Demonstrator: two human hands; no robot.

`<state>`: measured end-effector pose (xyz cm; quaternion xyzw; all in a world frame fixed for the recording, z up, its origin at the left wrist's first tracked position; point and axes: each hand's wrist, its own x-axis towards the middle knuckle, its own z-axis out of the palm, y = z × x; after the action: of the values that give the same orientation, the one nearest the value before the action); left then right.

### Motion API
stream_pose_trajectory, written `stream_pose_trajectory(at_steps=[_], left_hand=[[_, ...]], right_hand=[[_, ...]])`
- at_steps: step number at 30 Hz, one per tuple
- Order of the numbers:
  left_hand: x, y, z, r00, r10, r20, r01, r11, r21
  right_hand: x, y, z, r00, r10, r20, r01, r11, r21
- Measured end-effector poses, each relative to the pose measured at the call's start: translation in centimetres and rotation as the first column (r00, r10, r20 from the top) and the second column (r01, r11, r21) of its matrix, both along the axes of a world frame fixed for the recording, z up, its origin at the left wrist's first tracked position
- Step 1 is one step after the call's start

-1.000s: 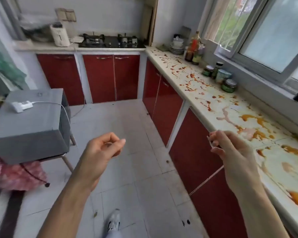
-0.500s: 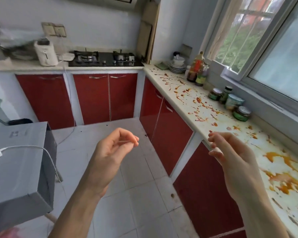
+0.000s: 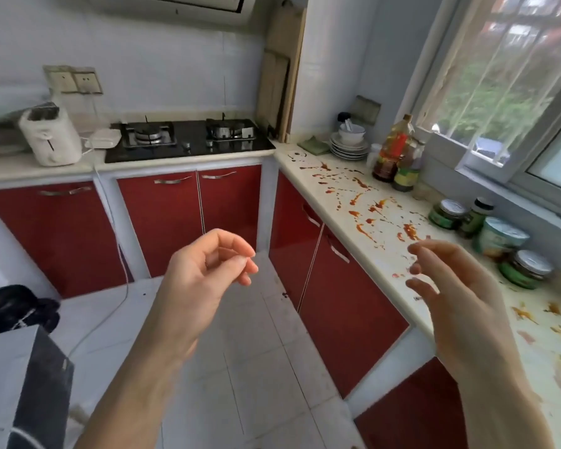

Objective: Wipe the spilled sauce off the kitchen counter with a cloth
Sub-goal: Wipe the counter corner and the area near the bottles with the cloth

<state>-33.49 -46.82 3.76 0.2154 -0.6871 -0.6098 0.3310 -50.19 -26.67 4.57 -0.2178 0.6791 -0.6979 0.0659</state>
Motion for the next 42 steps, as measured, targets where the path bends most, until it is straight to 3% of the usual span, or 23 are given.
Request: stream_pose_trajectory(at_steps=[6,13,19,25,32,42], left_hand=[[-9.9,-10.8,1.2,0.999,0.03,0.013,-0.029,0.998,-0.058],[-21.3,-21.3,-0.8,0.991,0.13,0.039,-0.132,0.99,0.047],[-31.0,-31.0,-1.2,1.0,0.014,0.003,-0.014,0.999,-0.051],[-42.5,-42.3,-0.1,0.995,-0.085,0.059,0.096,0.97,-0.223],[-53.6,-49.6,-1.9,0.954,-0.258,0.154,0.28,0.949,-0.144],[-72.5,-56.8,-5.5,0.898,-0.305,0.318,0.381,0.9,-0.21]], right_hand=[[-10.9,-12.4,1.0,0.999,0.038,0.011,-0.038,0.999,0.019],[-20.3,-23.3,-1.0,0.997,0.04,0.066,-0.047,0.993,0.111],[-28.4,-32.3,-1.2,0.999,-0.043,0.018,0.042,0.995,0.091],[-36.8,-41.0,-0.3,0.99,-0.132,0.039,0.129,0.988,0.085],[-45.5,-47.1,-2.2,0.973,-0.215,0.085,0.206,0.973,0.103],[-60.5,-54.1,-3.5,0.951,-0.28,0.13,0.268,0.958,0.102]])
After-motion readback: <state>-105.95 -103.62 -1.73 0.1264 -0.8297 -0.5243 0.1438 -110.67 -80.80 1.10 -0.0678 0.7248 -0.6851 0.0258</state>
